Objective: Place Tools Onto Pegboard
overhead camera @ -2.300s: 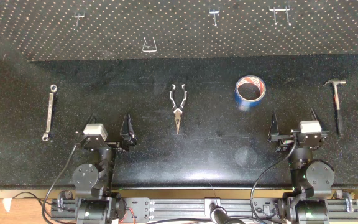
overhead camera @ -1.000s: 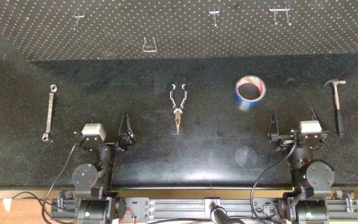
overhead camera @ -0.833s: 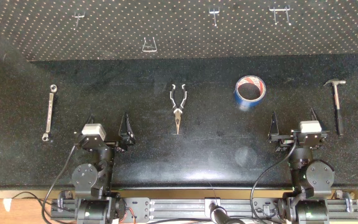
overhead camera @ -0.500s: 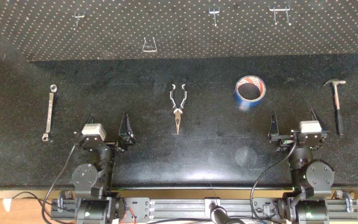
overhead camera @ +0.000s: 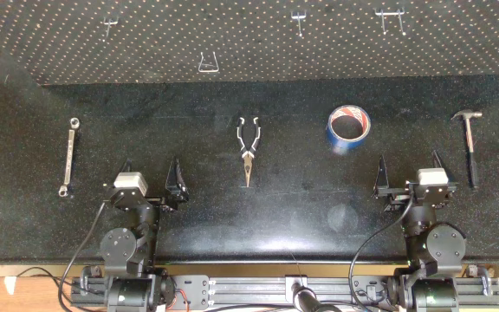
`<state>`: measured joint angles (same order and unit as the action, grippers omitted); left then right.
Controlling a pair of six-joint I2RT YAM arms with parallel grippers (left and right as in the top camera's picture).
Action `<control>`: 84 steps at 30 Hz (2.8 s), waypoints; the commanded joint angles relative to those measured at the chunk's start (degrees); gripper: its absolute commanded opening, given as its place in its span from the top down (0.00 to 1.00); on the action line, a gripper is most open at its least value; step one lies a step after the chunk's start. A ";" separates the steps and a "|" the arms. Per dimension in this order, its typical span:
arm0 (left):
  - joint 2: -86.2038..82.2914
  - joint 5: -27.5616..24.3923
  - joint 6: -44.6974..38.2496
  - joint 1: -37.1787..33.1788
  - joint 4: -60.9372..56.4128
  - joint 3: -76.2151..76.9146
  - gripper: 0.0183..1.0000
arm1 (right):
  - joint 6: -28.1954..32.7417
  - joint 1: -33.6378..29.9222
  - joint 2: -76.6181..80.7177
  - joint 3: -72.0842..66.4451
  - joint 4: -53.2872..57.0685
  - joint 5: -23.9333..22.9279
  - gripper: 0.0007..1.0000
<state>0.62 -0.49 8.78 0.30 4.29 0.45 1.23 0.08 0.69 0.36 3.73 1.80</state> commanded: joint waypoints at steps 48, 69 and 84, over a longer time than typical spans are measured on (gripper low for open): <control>-0.44 -1.01 -0.70 -0.28 0.22 -0.13 0.00 | 0.81 0.22 -0.50 -0.13 0.35 -0.09 0.02; 50.80 4.28 -35.71 -19.41 68.19 61.57 0.00 | 0.83 0.22 -0.50 -0.13 0.35 -0.07 0.02; 102.55 1.79 -44.63 -47.63 67.91 87.80 0.00 | 0.81 0.24 -0.50 -0.13 0.35 -0.09 0.02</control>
<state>94.32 0.43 -34.26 -49.78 72.14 84.31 1.26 0.08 0.69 0.36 3.75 1.78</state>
